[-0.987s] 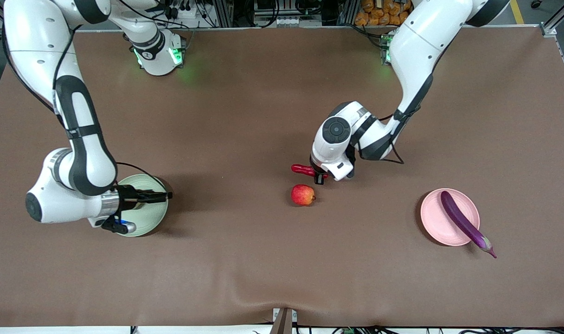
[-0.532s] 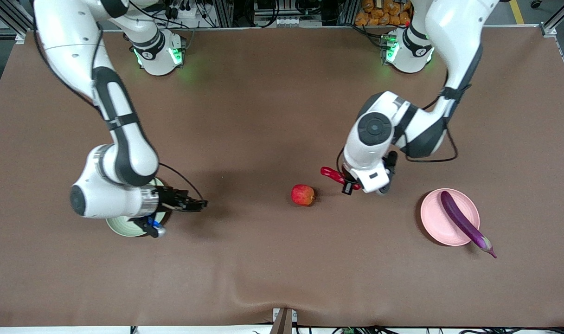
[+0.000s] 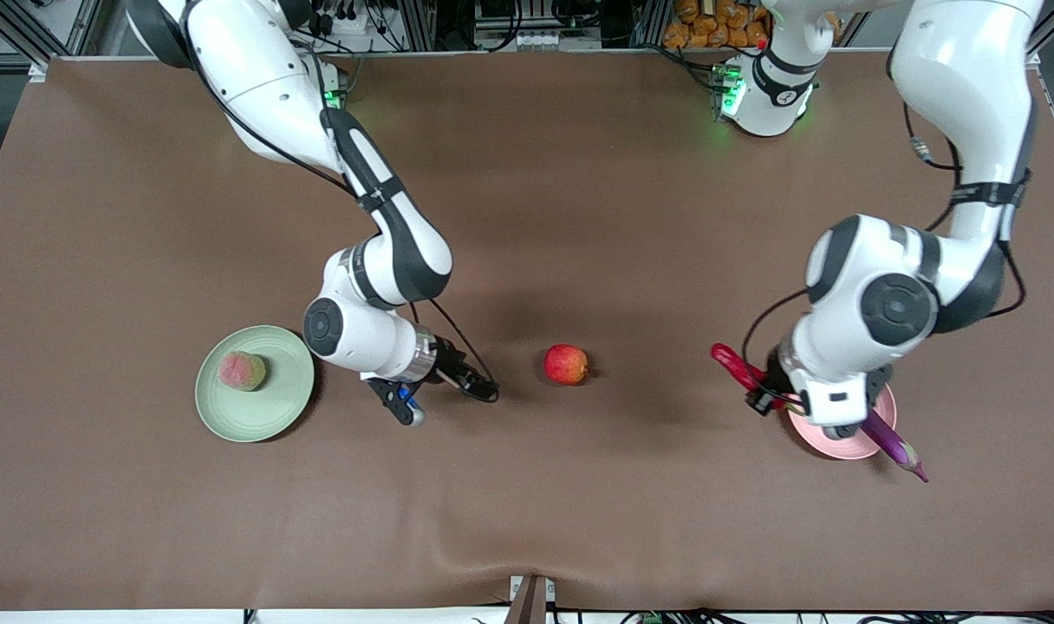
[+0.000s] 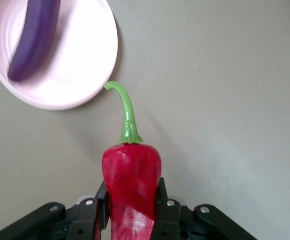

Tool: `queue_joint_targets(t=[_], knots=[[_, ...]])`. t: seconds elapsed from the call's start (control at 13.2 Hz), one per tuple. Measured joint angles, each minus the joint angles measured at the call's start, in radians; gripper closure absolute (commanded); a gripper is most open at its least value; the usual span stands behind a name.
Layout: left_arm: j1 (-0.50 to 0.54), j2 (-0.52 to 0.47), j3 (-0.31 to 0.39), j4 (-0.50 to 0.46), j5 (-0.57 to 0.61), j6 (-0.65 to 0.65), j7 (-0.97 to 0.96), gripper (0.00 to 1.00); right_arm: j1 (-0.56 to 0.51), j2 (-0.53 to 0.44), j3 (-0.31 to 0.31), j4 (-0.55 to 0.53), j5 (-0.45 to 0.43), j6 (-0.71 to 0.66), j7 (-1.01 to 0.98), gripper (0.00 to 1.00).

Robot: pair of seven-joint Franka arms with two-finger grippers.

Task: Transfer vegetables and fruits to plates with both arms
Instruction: 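Grasp the red apple with the right gripper while the left gripper lowers the chili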

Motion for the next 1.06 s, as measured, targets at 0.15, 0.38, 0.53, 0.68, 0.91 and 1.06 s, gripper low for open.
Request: queue_joint_targets(t=[0.15,0.38,0.53,0.68,0.91,1.06], knots=[[0.058,0.023,0.001,0.022,0.000,0.000,0.119,1.00,0.031,0.028,0.003,0.054,0.000,-0.001,0.082,0.00],[0.127,0.061,0.013,0.062,0.000,0.002,0.302,1.00,0.084,0.050,0.004,0.074,0.000,0.053,0.099,0.00],[0.161,0.075,0.035,0.081,0.000,0.003,0.415,1.00,0.132,0.075,0.004,0.079,-0.004,0.132,0.097,0.00],[0.194,0.090,0.045,0.085,0.000,0.020,0.502,1.00,0.166,0.103,0.003,0.096,-0.025,0.159,0.093,0.00],[0.241,0.104,0.049,0.096,0.000,0.037,0.612,1.00,0.186,0.132,0.003,0.115,-0.069,0.177,0.090,0.00],[0.257,0.105,0.060,0.100,0.000,0.037,0.667,1.00,0.199,0.147,0.003,0.120,-0.096,0.203,0.089,0.00]])
